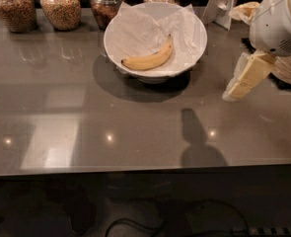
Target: Pick banana from white bowl
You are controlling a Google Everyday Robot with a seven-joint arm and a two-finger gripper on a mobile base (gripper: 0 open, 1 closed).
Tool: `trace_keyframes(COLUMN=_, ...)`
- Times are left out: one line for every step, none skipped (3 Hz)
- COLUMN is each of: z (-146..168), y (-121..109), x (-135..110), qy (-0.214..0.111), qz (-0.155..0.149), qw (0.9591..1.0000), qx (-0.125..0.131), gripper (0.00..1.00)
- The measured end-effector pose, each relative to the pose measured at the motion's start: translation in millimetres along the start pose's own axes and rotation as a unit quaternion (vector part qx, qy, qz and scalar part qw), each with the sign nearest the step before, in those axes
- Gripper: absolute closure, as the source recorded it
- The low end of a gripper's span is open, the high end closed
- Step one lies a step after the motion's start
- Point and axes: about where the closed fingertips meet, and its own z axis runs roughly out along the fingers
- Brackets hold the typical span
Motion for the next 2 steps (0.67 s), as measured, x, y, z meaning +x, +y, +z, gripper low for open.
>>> trace_keyframes(z=27, y=-35, x=-25, qy=-0.065, qz=-0.04, qw=0.997, qx=0.016, gripper=0.0)
trace_keyframes(z=55, y=-65, x=-56, qy=-0.116, qz=-0.071, qw=0.9906, qx=0.014, gripper=0.0)
